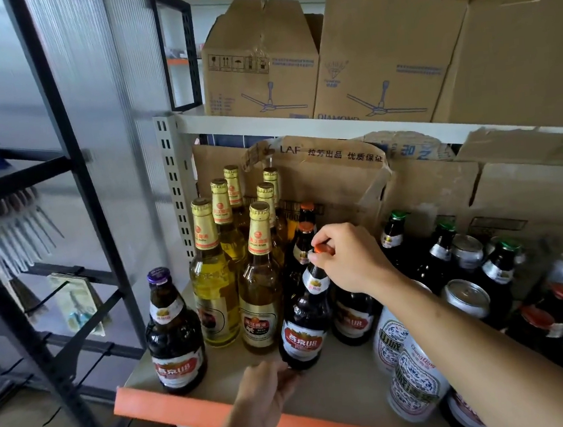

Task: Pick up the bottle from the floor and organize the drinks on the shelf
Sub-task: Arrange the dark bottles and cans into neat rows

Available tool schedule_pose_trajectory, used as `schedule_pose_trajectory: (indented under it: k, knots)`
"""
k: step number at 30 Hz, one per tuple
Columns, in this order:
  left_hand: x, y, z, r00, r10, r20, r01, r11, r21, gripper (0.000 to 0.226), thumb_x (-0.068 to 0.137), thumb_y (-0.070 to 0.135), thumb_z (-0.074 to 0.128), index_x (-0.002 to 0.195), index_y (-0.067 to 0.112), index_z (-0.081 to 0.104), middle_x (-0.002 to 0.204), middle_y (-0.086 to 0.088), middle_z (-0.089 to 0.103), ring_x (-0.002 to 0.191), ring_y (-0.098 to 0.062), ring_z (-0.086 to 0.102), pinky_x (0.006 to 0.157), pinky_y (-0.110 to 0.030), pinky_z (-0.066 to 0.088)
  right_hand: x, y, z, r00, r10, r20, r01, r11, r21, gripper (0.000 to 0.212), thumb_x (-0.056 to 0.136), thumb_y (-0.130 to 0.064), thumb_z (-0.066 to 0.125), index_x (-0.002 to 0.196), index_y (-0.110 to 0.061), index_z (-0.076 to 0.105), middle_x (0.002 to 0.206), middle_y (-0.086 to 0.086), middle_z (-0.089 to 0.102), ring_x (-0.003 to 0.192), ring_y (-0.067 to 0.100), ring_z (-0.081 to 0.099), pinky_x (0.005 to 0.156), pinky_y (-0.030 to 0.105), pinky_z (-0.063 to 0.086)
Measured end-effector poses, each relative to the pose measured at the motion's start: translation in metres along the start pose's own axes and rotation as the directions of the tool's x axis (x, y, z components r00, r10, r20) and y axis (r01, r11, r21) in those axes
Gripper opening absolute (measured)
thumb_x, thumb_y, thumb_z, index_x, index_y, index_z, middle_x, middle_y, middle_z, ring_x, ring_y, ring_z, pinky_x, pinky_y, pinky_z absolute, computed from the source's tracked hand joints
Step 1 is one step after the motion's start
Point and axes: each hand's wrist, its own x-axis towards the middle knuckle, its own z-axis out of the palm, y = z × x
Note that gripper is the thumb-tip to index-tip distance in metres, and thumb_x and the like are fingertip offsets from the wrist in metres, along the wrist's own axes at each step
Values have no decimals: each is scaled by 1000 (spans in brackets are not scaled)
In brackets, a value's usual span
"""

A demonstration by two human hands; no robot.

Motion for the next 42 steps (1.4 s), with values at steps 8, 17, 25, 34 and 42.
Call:
schedule_pose_trajectory:
  k: [8, 17, 25, 34, 42]
  knots:
    - [1, -4, 3, 987, 141, -77, -123, 971, 205, 13, 81, -7, 51, 83, -11, 63, 63, -22, 62, 54, -28, 59, 56, -34, 54, -2, -8, 7, 998, -55, 4, 55, 998, 19, 23, 85, -31, 70, 103, -17, 70, 93, 2, 71, 82, 18, 64, 69, 25, 45]
    - [-22, 8, -12, 997, 61, 49, -74, 940, 332, 12, 86, 8, 59, 90, -3, 64, 64, -13, 67, 58, -23, 61, 60, -31, 54, -10, -12, 5, 978, -164, 127, 155, 985, 76, 38, 85, -36, 71, 118, -18, 66, 106, 0, 70, 92, 13, 65, 81, 29, 54]
    - [-53, 11, 3, 977, -10, 212, -82, 904, 419, 39, 89, 25, 55, 53, 20, 40, 52, 2, 28, 46, -13, 20, 45, -24, 16, 1, 19, -31, 974, -15, -225, 37, 995, 93, 20, 88, -18, 65, 105, -8, 70, 97, 4, 71, 88, 14, 64, 76, 24, 48]
    - [-58, 2, 40, 946, 38, 321, -153, 928, 340, 40, 89, 26, 54, 52, 18, 42, 51, -1, 32, 43, -12, 23, 42, -21, 16, -3, 60, -38, 979, 179, -96, -179, 984, 10, 39, 87, -23, 63, 125, -16, 59, 119, 6, 64, 105, 21, 59, 81, 25, 39]
    - [-56, 1, 69, 946, 10, 325, -131, 926, 355, 24, 91, 26, 53, 91, 15, 75, 89, -4, 75, 77, -18, 67, 66, -30, 51, -2, 72, -47, 965, 263, -7, -262, 964, 32, 45, 89, -23, 61, 133, -19, 52, 118, 7, 61, 92, 19, 53, 81, 29, 44]
